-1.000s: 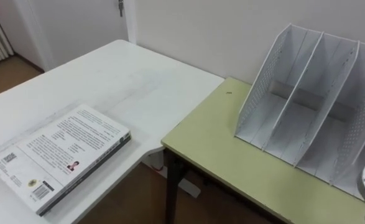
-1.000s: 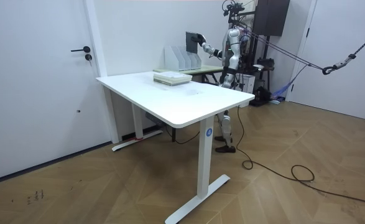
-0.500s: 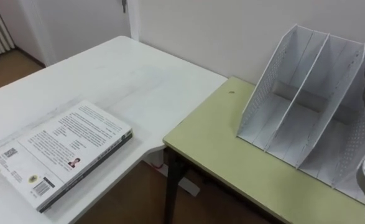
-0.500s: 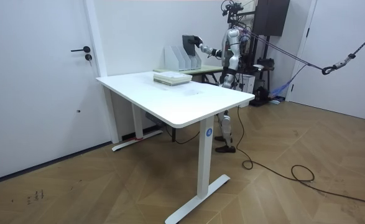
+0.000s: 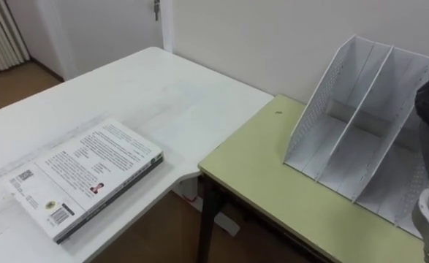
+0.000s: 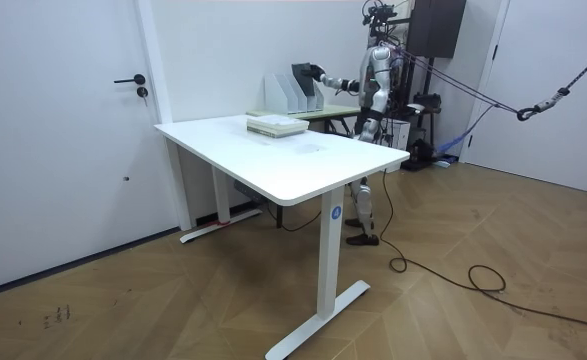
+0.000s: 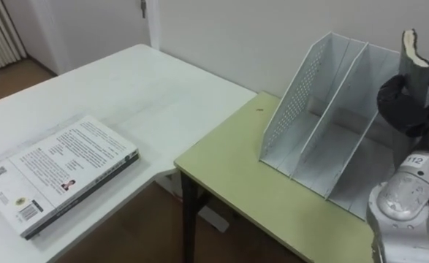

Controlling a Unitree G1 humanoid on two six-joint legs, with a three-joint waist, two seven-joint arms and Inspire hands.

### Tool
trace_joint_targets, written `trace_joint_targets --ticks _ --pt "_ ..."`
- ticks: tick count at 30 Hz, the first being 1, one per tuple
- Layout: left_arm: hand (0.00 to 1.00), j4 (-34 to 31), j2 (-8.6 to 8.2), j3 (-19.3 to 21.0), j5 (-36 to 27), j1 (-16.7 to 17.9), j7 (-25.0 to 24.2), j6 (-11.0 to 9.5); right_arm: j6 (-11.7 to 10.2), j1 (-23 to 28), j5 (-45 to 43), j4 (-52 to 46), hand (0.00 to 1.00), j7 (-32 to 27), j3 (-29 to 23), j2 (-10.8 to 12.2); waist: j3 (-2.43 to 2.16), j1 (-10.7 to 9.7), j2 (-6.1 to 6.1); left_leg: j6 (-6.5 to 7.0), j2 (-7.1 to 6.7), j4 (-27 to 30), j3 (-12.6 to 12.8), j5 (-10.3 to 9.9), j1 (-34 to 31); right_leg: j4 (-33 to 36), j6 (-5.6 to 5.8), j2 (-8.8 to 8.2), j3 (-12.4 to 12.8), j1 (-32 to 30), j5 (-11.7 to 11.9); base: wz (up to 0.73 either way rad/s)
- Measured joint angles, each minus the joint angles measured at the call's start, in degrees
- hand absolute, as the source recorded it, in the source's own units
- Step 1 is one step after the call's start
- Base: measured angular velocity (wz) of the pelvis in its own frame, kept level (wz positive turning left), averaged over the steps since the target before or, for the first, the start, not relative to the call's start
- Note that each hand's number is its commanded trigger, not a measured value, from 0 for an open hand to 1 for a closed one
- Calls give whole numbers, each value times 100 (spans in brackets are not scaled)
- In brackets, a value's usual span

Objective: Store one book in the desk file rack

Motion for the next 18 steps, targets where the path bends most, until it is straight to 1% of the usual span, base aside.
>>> trace_joint_targets --ticks 1,5,7,8,9,10,14,15,16,17,18 --pt "0 -11 1 3 0 5 5 19 41 -37 177 155 100 17 7 -64 0 3 -1 2 -2 0 -2 1 -4 -3 2 -1 -1 1 1 0" --pt "0 -69 -1 49 8 25 8 123 194 -214 546 411 100 -17 -12 -93 -4 -16 13 4 -2 -7 0 2 -28 -15 3 1 -12 -14 1 0" --pt "0 -131 -4 101 132 25 3 184 256 -304 575 521 100 -23 -14 -132 -14 -18 29 4 -3 -13 2 4 -45 -20 3 -2 -25 -32 1 0" --pt "0 -164 -3 102 147 25 3 211 265 -320 575 542 100 -32 -14 -158 -20 -18 33 6 -5 -13 2 5 -51 -19 4 -4 -29 -39 1 0" --pt "0 -228 -3 107 224 33 1 250 279 -323 575 543 100 -33 -13 -228 -38 -6 45 7 -7 -21 1 7 -52 -18 5 -5 -30 -56 2 0" --pt "0 -250 -3 111 258 44 1 274 280 -341 576 546 100 -33 -13 -249 -57 -4 58 8 -7 -36 -6 8 -48 -5 6 -4 -34 -78 3 0" --pt "0 -301 -2 173 461 47 2 337 288 -452 766 620 100 2 -13 -254 -65 -24 68 8 -3 -50 -27 9 -22 -7 8 -6 -61 -67 6 0" --pt "0 -309 -2 182 461 47 2 369 318 -486 818 655 83 25 -14 -265 -65 -26 68 9 -3 -49 -27 9 -13 -10 9 -8 -68 -55 9 0" --pt "0 -314 -1 186 461 47 3 387 343 -493 841 678 63 56 -14 -278 -65 -26 69 9 -3 -44 -29 9 -10 -16 10 -13 -86 -39 15 0" --pt "0 -315 -1 187 461 48 3 393 351 -497 854 694 0 64 -14 -280 -64 -25 69 11 -3 -41 -32 10 -10 -16 11 -16 -97 -33 18 3" --pt "0 -321 -2 188 462 49 3 400 358 -517 883 737 0 74 -15 -280 -64 -25 69 15 -4 -29 -39 13 -12 -15 11 -24 -117 -23 21 5"
